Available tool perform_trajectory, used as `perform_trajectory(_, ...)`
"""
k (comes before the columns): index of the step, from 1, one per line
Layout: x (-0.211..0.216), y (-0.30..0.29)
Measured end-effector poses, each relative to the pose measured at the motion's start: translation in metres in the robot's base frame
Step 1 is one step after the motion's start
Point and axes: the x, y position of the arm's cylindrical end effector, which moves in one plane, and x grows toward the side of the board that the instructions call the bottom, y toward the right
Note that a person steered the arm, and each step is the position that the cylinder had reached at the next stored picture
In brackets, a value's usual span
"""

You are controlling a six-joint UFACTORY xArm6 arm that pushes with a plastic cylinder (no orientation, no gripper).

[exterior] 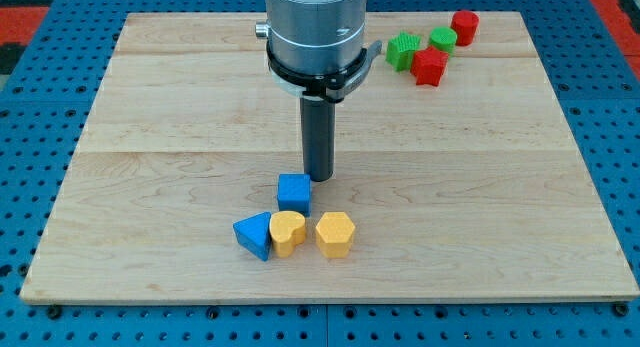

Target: Slide the red circle to the top center

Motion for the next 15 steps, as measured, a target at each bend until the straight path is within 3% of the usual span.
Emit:
perform_trajectory(2,0.005,0.004)
perform_trajectory(3,-0.044,0.072)
perform_trajectory(5,-0.186,0.303)
perform_trajectory(6,-0.248,0.3)
perform_trajectory(7,-0.271,0.253)
perform_trajectory(8,-0.264,0.172)
perform_trajectory(9,-0.28,0.212)
perform_trajectory(10,-0.251,0.234)
perform_trajectory(12,-0.227,0.073)
perform_trajectory(13,-0.236,0.073)
perform_trajectory(14,-0.272,0.083)
perform_trajectory(15,-0.269,0.004)
